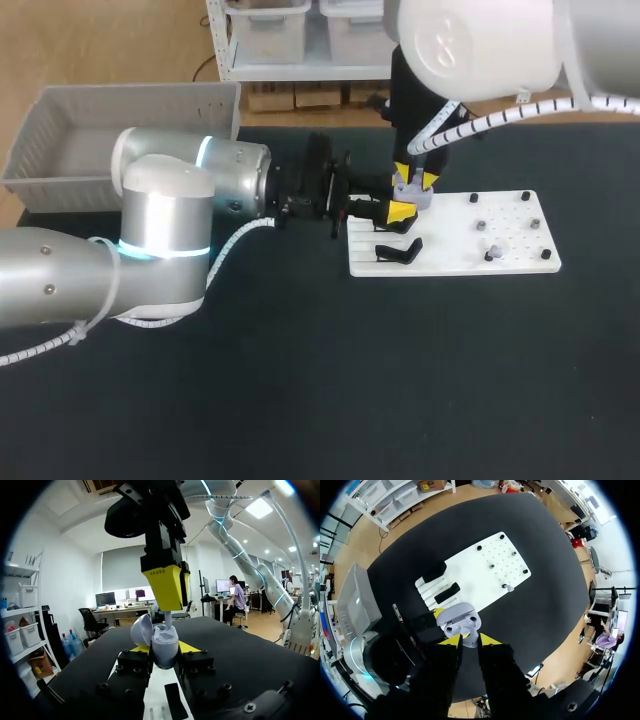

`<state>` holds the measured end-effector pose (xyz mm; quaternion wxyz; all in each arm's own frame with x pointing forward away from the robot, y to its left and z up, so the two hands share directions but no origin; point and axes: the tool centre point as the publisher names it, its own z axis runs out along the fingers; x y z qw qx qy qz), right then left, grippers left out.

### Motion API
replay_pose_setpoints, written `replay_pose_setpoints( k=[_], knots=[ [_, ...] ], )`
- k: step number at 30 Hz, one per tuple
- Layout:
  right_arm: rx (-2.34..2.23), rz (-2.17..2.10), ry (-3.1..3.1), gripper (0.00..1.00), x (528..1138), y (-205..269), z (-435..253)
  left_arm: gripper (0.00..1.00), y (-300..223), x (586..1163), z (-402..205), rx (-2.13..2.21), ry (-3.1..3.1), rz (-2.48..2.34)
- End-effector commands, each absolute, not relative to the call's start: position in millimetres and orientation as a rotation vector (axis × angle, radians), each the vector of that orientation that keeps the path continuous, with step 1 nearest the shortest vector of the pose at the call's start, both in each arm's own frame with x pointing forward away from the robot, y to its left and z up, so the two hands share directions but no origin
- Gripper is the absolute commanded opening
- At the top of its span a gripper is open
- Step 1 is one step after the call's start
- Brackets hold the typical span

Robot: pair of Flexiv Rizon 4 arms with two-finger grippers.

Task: Pick up each earbud case from the left stands, insert the matching earbuds, close the lid, and place the case in the box.

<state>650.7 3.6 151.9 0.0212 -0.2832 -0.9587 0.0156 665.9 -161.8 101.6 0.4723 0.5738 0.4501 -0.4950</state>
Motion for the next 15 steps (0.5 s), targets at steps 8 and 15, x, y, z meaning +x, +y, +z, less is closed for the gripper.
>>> replay_pose_setpoints(
  k=[8,15],
  knots=[
    [-0.901,0.033,-2.967,0.0,653.2,0.7,149.0,0.0,-161.7,664.3,100.9,1.4,1.101,-1.206],
    [-0.906,0.041,-2.963,0.0,655.0,-1.5,145.0,0.0,-161.7,664.3,100.9,1.4,1.101,-1.206]
  ],
)
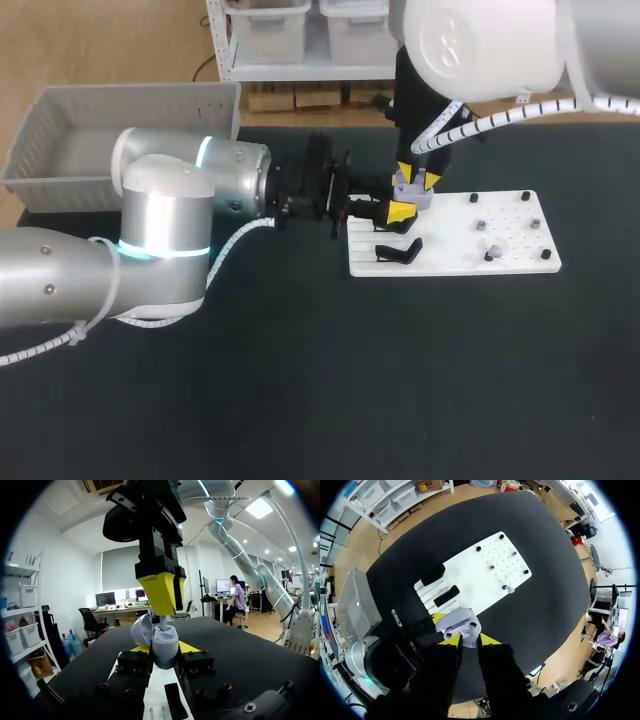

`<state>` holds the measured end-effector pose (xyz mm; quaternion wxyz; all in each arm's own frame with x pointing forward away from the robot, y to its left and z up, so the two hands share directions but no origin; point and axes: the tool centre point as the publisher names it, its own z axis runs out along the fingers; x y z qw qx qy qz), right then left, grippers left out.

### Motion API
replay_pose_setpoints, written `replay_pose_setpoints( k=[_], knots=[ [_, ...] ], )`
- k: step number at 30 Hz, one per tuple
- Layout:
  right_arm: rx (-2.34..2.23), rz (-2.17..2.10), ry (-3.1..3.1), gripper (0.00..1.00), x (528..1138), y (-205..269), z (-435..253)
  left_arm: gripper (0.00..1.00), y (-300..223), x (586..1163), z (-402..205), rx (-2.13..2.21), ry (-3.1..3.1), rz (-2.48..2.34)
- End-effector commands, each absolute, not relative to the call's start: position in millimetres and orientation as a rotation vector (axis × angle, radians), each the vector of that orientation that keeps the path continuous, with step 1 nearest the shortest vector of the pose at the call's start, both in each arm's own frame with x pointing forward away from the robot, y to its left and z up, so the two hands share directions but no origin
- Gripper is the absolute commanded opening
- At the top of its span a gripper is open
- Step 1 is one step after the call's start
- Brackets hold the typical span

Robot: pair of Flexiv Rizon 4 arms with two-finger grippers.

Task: Pick up each earbud case from the left stands, insert the matching earbuds, close the lid, and place the case in the box.

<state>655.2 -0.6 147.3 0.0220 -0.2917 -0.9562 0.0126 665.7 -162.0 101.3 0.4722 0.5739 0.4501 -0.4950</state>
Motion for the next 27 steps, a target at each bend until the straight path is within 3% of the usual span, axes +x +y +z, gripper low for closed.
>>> replay_pose_setpoints(
  k=[1,13,14,17,19,27],
  knots=[
    [-0.907,0.043,-2.962,0.0,655,-2,144,0.0,-162,664,101,1.4,1.101,-1.206],
    [-0.919,0.021,-2.951,0.0,657,-3,138,0.0,-162,664,101,1.4,1.101,-1.206],
    [-0.92,0.012,-2.952,0.09,658,-3,138,0.0,-162,664,101,1.4,1.101,-1.206],
    [-0.915,-0.035,-2.957,0.94,656,-1,143,0.0,-162,664,101,1.4,1.101,-1.206],
    [-0.908,-0.094,-2.963,1.0,650,0,151,0.0,-162,664,101,1.4,1.101,-1.206],
    [-0.802,-0.316,-3.057,1.0,610,-2,177,0.0,-162,664,101,1.4,1.101,-1.206]
  ],
)
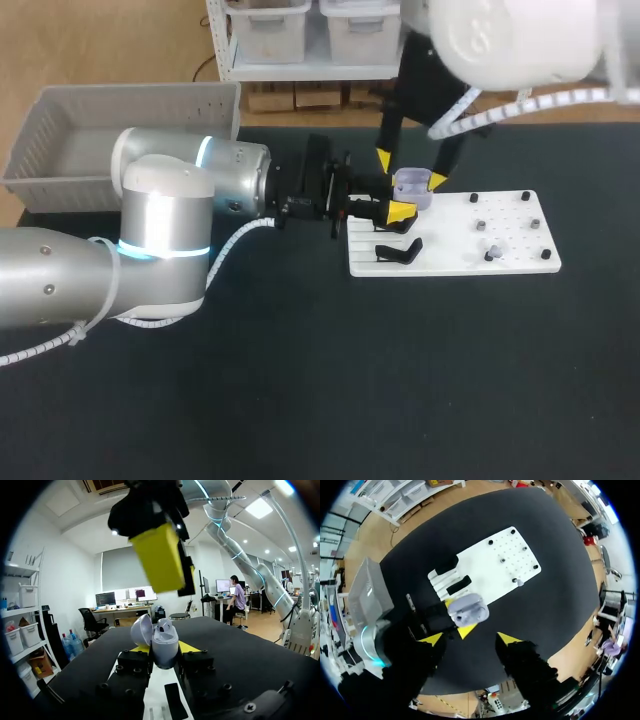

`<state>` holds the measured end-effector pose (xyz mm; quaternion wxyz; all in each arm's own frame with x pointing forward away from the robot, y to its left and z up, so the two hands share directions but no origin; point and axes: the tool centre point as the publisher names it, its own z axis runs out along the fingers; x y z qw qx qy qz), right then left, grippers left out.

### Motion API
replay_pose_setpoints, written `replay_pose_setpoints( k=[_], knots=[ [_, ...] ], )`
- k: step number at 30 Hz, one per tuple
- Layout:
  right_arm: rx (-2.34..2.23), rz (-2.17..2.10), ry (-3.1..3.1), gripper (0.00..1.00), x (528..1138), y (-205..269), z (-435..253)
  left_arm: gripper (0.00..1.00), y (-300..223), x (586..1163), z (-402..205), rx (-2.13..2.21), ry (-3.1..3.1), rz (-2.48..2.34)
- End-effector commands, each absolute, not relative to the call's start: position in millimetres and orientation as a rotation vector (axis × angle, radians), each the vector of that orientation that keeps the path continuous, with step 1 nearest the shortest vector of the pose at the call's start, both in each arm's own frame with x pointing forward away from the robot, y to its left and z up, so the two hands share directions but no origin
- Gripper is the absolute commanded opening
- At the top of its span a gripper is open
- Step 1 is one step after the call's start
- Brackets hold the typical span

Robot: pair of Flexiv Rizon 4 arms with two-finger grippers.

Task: Pick up each earbud case from the left stands, insert the matching earbuds, close the lid, and place the case in the box.

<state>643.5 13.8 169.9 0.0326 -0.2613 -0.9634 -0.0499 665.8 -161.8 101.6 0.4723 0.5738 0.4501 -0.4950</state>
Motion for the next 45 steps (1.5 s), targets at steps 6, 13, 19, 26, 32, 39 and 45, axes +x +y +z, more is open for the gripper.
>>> replay_pose_setpoints(
  k=[6,13,19,26,32,39,45],
  knots=[
    [-0.64,-0.285,-3.302,0.76,585,-23,179,0.0,-162,664,101,1.4,1.101,-1.206],
    [-0.595,-0.227,-3.378,0.82,571,-45,164,0.0,-162,664,101,1.4,1.101,-1.206],
    [-0.615,-0.217,-3.375,0.8,571,-66,150,0.0,-162,664,101,1.4,1.101,-1.206],
    [-0.562,-0.186,-3.356,0.76,582,-88,127,0.0,-162,664,101,1.4,1.101,-1.206],
    [-0.497,-0.202,-3.335,0.66,597,-97,102,0.0,-162,664,101,1.4,1.101,-1.206],
    [-0.473,-0.227,-3.302,0.66,611,-103,76,0.0,-162,664,101,1.4,1.101,-1.206],
    [-0.442,-0.223,-3.285,0.6,617,-102,57,0.0,-162,664,101,1.4,1.101,-1.206]
  ],
)
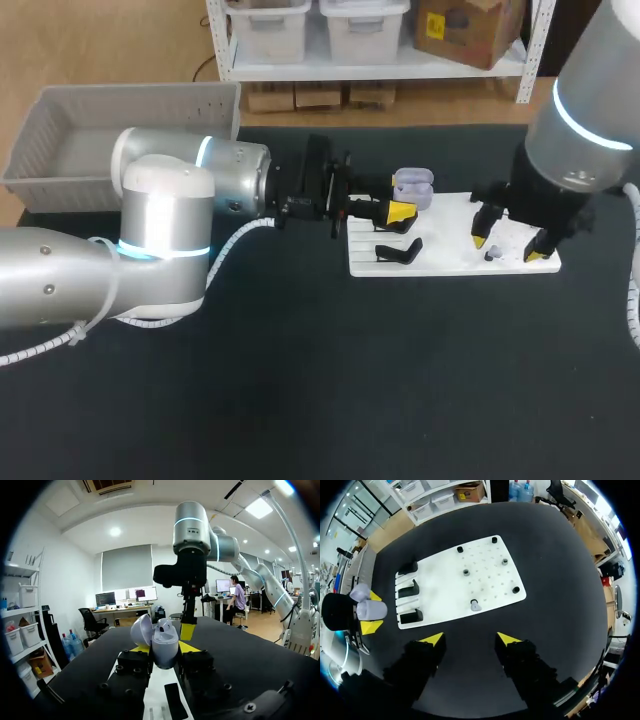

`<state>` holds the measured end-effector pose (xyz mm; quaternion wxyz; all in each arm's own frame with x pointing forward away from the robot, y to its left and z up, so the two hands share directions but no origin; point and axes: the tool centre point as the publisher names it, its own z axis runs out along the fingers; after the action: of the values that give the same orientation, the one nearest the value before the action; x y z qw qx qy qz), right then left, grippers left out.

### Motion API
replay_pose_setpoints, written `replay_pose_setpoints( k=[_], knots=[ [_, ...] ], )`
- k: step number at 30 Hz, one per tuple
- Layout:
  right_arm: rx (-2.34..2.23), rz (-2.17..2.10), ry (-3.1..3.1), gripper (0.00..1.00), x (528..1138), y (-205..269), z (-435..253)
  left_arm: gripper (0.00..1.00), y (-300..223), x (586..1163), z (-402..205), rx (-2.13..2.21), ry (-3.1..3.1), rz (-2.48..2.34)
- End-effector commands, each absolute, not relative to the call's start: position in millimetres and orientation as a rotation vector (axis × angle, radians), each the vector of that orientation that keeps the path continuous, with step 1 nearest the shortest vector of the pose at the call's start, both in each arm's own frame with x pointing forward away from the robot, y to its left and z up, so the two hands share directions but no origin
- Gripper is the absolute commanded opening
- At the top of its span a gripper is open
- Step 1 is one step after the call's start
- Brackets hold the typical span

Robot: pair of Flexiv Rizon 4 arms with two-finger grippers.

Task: Pick up each earbud case from the left stands, insert the matching earbuds, close the lid, and place the case in the box.

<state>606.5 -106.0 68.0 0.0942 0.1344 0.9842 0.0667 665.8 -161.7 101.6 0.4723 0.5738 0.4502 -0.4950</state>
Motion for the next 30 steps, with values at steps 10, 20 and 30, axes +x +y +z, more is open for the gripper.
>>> replay_pose_setpoints(
  k=[10,20,30],
  knots=[
    [0.401,0.22,2.93,0.49,623,-106,37,0.0,-162,664,101,1.4,1.101,-1.206],
    [0.45,0.247,2.917,0.47,626,-114,29,0.0,-162,664,101,1.4,1.101,-1.206],
    [0.452,0.259,2.924,0.46,633,-116,23,0.0,-162,664,101,1.4,1.101,-1.206]
  ],
)
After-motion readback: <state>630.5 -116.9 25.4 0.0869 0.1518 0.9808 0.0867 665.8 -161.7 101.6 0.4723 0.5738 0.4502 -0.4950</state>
